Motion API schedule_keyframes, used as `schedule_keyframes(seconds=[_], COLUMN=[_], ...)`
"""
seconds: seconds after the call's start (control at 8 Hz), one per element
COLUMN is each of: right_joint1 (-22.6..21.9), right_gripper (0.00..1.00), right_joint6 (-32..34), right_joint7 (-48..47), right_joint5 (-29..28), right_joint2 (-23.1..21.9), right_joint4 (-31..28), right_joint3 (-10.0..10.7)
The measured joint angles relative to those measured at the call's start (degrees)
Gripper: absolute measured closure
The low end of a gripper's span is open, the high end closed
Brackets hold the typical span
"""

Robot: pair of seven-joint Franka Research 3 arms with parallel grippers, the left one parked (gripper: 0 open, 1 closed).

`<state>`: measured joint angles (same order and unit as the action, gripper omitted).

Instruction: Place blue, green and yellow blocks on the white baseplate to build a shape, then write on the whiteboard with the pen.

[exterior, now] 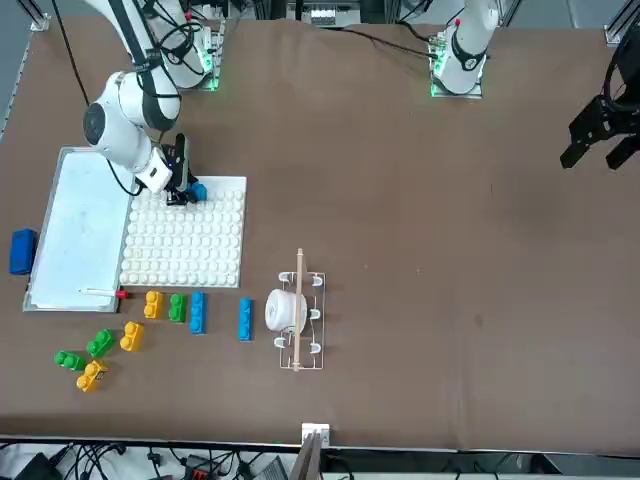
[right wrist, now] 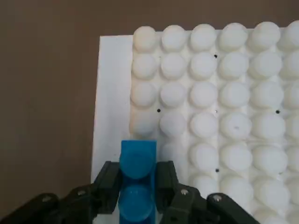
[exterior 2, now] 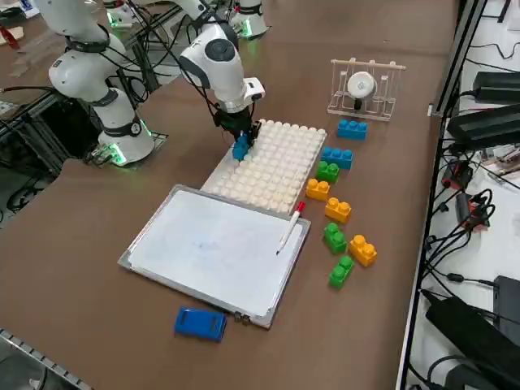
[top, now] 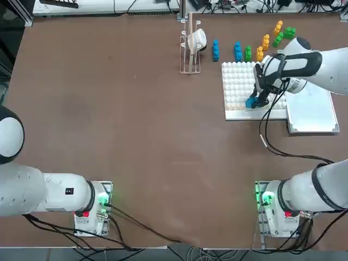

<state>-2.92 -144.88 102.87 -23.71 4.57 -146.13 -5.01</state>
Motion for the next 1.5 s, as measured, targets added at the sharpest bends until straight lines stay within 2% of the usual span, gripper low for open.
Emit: schedule_keyframes(seconds=[1.5], right_joint1=[-0.2], right_gripper=[0.59], right_joint6=[-1.0], right_joint7=[-0.3], right_joint5=[-0.1], right_joint2=[0.7], right_joint4=[-0.2], right_joint3=[0.0])
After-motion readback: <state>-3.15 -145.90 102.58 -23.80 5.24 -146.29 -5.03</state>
